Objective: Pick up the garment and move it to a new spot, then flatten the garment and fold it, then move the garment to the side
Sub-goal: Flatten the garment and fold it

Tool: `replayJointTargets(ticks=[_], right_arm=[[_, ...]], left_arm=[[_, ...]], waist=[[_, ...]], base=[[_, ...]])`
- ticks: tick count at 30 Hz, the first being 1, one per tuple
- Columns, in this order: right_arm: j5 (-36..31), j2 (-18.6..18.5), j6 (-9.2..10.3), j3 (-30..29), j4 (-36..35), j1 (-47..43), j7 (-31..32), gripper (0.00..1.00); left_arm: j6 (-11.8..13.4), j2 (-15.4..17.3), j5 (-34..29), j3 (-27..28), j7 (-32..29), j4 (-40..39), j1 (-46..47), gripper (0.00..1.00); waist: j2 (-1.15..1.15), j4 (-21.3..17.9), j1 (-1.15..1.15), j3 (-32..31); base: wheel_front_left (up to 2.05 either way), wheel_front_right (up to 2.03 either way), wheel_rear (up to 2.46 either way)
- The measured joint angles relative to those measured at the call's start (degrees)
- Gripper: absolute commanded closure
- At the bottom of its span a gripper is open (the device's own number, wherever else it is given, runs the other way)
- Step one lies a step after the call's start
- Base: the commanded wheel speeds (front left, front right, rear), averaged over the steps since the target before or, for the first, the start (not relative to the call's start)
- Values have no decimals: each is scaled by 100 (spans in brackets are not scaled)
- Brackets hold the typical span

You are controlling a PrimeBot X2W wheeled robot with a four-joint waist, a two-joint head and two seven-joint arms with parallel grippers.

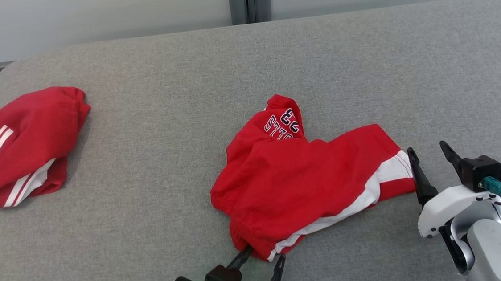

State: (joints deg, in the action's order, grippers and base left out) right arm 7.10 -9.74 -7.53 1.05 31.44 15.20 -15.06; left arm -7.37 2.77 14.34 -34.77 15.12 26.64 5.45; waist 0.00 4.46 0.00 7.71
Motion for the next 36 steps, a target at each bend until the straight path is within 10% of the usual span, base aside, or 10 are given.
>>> replayJointTargets(ticks=[17,18,20,21,36], right_arm=[[300,-2,0,498,1377,700,0,1],[355,-1,0,526,1419,717,0,44],[447,2,0,583,1449,735,-2,92],[511,0,0,610,1461,734,-12,100],[1147,-66,0,1057,129,538,-8,100]], left_arm=[[-1,8,470,-647,0,549,558,9],[-1,7,533,-657,0,557,586,51],[-1,7,648,-675,0,577,626,100],[-1,8,702,-700,0,590,645,100],[-1,177,1188,-3,0,-58,1009,100]], waist=[[0,30,0,375],[0,51,0,378],[0,83,0,385],[0,97,0,389],[0,-40,0,191]], base=[[0,0,0],[0,0,0],[0,0,0],[0,0,0],[0,0,0]])
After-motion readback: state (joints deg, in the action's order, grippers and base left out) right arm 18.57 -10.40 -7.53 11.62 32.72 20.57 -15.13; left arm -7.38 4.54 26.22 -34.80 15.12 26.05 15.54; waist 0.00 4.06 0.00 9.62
